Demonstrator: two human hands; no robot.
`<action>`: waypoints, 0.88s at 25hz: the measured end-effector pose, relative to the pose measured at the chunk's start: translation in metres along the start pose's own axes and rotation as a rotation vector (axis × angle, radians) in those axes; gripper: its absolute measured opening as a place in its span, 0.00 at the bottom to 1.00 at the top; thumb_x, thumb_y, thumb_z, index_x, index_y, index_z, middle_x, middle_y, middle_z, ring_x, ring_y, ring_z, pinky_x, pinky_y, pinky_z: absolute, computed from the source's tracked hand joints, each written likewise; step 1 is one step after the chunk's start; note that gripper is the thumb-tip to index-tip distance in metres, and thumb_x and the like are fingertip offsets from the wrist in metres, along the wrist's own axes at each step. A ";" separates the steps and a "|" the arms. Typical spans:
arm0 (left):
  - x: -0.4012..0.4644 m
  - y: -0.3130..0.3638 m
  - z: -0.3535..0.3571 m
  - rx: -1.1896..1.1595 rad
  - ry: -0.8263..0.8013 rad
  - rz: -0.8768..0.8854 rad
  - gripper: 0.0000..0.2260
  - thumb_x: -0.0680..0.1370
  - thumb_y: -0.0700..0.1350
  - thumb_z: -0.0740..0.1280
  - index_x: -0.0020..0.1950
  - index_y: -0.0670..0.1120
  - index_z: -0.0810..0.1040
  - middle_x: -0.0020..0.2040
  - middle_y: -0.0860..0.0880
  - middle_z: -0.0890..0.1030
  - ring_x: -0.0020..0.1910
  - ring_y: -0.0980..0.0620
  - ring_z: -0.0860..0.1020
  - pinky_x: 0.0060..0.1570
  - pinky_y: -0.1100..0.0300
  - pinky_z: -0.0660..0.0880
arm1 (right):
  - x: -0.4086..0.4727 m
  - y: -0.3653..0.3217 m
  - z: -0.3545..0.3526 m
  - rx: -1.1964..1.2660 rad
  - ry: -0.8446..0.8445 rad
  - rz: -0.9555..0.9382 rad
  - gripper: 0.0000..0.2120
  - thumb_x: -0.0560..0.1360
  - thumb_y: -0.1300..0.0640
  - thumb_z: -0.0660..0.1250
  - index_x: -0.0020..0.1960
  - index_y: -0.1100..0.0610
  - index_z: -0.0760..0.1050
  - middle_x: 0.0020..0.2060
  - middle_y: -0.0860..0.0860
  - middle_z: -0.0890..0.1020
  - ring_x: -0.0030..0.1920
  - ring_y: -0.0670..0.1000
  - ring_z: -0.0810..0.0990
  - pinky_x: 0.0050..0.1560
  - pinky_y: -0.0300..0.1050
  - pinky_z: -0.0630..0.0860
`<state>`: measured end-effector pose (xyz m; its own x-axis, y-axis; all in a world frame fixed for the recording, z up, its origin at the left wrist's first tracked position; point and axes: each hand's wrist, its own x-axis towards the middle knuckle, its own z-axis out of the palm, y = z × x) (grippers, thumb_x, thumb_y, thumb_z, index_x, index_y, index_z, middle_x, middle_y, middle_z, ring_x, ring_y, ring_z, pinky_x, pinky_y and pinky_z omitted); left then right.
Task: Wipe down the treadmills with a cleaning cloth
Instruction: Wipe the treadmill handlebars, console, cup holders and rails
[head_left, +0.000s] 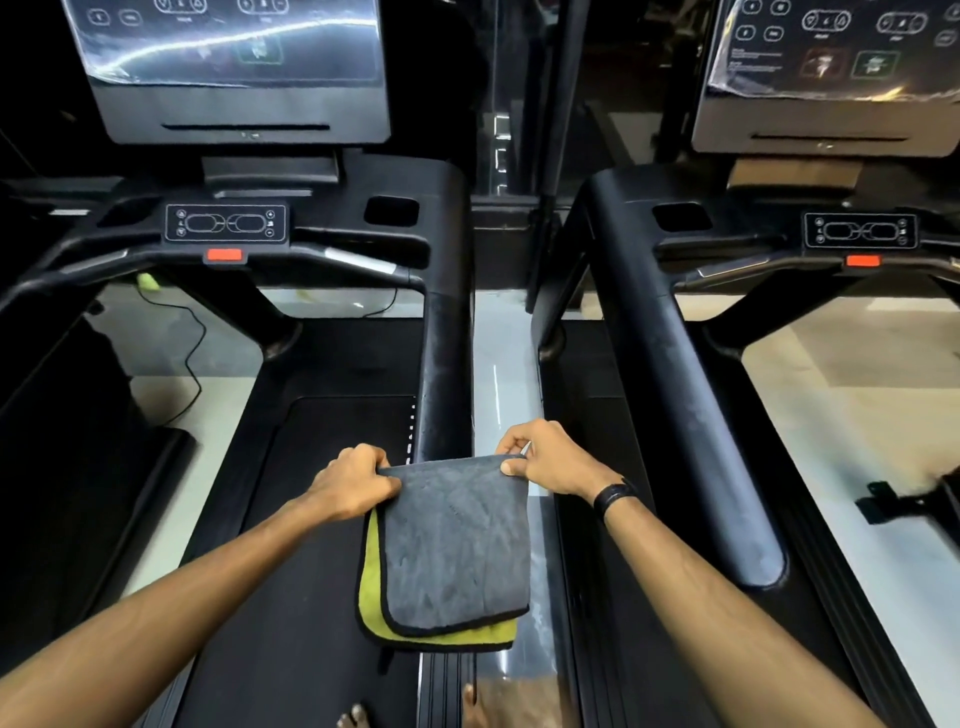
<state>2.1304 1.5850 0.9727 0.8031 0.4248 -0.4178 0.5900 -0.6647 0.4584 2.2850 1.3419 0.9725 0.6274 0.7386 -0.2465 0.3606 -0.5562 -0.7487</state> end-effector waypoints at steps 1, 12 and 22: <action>0.000 0.001 0.000 0.017 -0.002 -0.006 0.06 0.68 0.49 0.68 0.37 0.47 0.76 0.35 0.50 0.81 0.34 0.49 0.80 0.36 0.58 0.75 | -0.001 0.001 0.001 0.001 0.005 0.006 0.07 0.75 0.62 0.74 0.42 0.51 0.81 0.39 0.44 0.81 0.32 0.31 0.75 0.35 0.26 0.69; 0.001 -0.003 0.004 -0.011 -0.009 0.018 0.09 0.69 0.53 0.66 0.37 0.47 0.72 0.35 0.50 0.80 0.35 0.48 0.79 0.33 0.57 0.71 | -0.027 -0.011 0.054 0.057 0.172 0.140 0.26 0.77 0.44 0.70 0.72 0.51 0.70 0.69 0.51 0.72 0.67 0.52 0.73 0.69 0.52 0.70; -0.001 -0.015 0.011 -0.033 0.073 0.126 0.09 0.74 0.51 0.65 0.38 0.48 0.72 0.36 0.52 0.78 0.38 0.48 0.76 0.37 0.54 0.67 | -0.044 -0.061 0.178 0.066 0.377 0.426 0.59 0.59 0.14 0.54 0.79 0.42 0.39 0.80 0.50 0.45 0.79 0.56 0.51 0.73 0.61 0.62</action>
<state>2.1204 1.5880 0.9580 0.8743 0.3834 -0.2978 0.4854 -0.6953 0.5301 2.1122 1.4111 0.9199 0.9151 0.2607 -0.3075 -0.0144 -0.7411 -0.6713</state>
